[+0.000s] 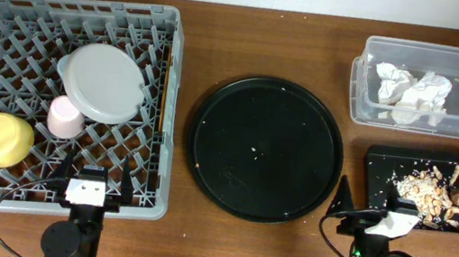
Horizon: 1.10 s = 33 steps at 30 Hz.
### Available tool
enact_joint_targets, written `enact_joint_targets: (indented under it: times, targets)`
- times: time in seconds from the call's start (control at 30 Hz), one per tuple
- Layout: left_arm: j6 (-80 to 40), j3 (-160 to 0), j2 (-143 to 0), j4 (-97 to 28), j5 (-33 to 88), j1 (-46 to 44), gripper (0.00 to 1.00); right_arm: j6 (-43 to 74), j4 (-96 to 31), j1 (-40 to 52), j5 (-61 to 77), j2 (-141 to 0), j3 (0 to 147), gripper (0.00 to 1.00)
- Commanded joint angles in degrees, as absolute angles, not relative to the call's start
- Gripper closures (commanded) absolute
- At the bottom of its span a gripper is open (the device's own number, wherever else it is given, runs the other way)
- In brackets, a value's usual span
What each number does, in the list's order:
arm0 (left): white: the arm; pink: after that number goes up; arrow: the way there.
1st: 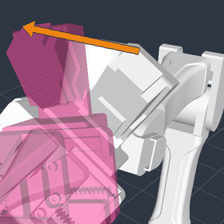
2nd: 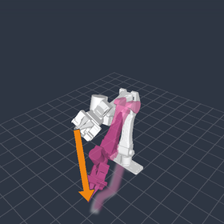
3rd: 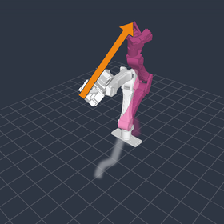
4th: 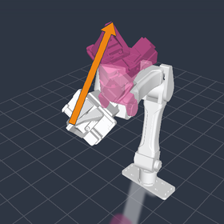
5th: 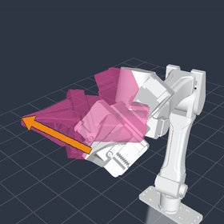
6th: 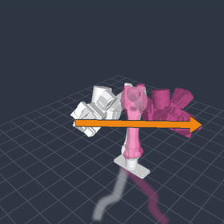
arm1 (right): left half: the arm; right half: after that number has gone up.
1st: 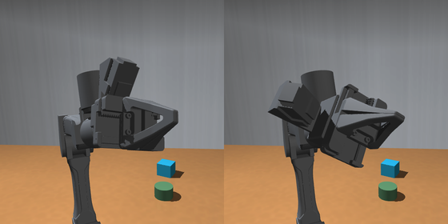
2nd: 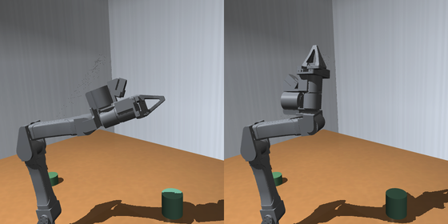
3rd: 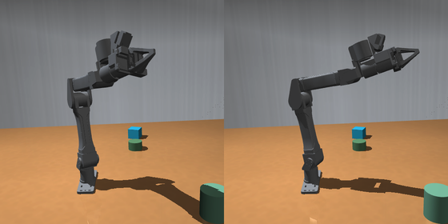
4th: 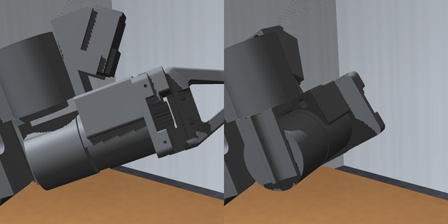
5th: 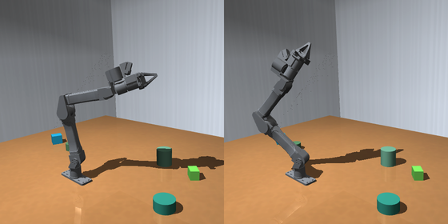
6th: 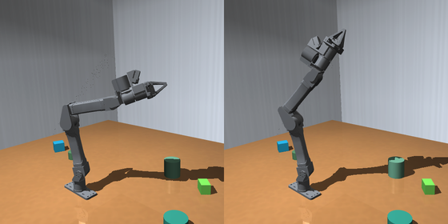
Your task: Sort waste into correct bins and load items into the dishwasher rack
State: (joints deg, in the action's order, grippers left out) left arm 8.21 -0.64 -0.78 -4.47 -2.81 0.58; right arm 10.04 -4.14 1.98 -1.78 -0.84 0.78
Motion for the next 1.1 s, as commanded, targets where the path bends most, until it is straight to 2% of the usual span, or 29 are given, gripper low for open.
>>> enact_joint_targets:
  times: [0.0, 1.07]
  targets:
    - [9.3, -0.5, -0.3, -4.8, -2.4, 0.9, 0.01, 0.3, -4.5, 2.2, 1.9, -0.2, 0.3, 0.01]
    - [9.3, -0.5, -0.3, -4.8, -2.4, 0.9, 0.01, -1.1, -4.5, 2.2, 1.7, -0.3, 0.3, 0.01]
